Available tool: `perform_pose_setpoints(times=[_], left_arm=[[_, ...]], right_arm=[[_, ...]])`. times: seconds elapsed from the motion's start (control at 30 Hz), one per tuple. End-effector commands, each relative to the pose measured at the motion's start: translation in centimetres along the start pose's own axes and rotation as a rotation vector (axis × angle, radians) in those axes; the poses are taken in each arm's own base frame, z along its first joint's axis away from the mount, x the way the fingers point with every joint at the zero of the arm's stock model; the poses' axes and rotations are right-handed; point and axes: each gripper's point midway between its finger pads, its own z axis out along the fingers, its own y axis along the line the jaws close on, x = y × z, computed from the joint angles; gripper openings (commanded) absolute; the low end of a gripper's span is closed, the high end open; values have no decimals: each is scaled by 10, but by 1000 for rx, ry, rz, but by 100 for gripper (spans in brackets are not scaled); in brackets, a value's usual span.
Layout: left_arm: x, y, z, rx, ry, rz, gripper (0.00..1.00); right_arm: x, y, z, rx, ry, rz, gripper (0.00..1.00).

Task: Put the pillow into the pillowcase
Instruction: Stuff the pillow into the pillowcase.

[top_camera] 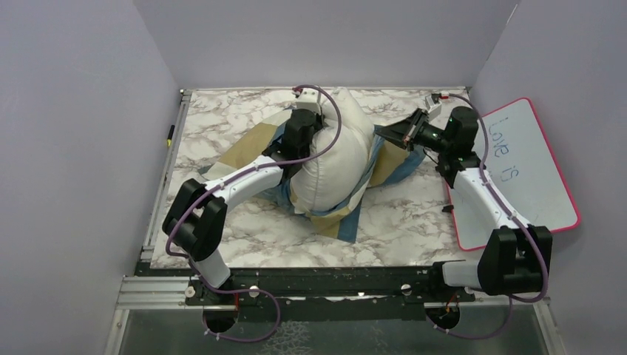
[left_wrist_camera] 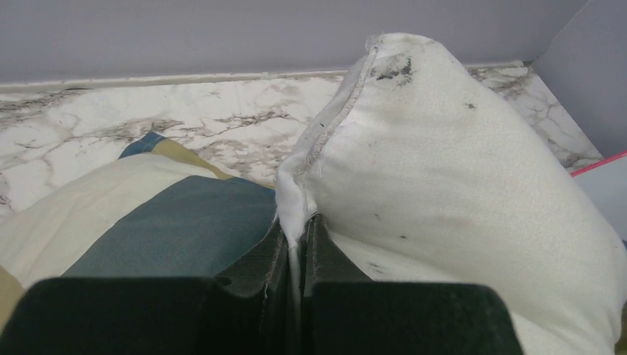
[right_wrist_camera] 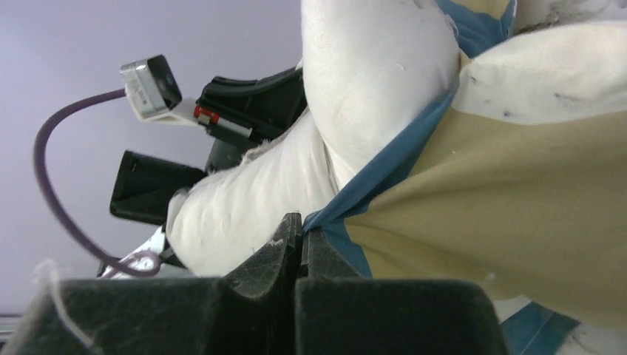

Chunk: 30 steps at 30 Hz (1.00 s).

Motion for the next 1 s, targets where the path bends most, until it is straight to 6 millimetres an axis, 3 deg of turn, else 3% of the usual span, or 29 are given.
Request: perform_pose_setpoints(times=[0.0, 0.13, 0.23, 0.33, 0.43, 0.53, 0.7, 0.8, 0.97], left_arm=[[162, 107, -58, -385, 544, 482, 0], [139, 40, -65, -242, 456, 495, 3], [113, -4, -71, -64, 433, 386, 28], [67, -42, -82, 97, 351, 252, 48], [20, -70, -96, 217, 240, 122, 65], [-12, -80, -106, 256, 166, 39, 75], [-34, -81, -104, 230, 133, 6, 82], [-34, -77, -95, 184, 140, 29, 85], [-9, -57, -70, 39, 207, 130, 87]], right_arm=[[-13, 86, 14, -216, 19, -354, 0], [-5, 75, 54, -195, 10, -370, 0], [-4, 48, 68, -88, -18, -365, 0], [-2, 18, 67, -5, -51, -325, 0], [6, 3, 63, 16, -65, -287, 0], [6, -3, 59, 41, -91, -285, 0], [5, -1, 57, 47, -97, -297, 0], [7, -5, 56, 51, -93, -299, 0], [12, -11, 54, 53, -87, -324, 0]])
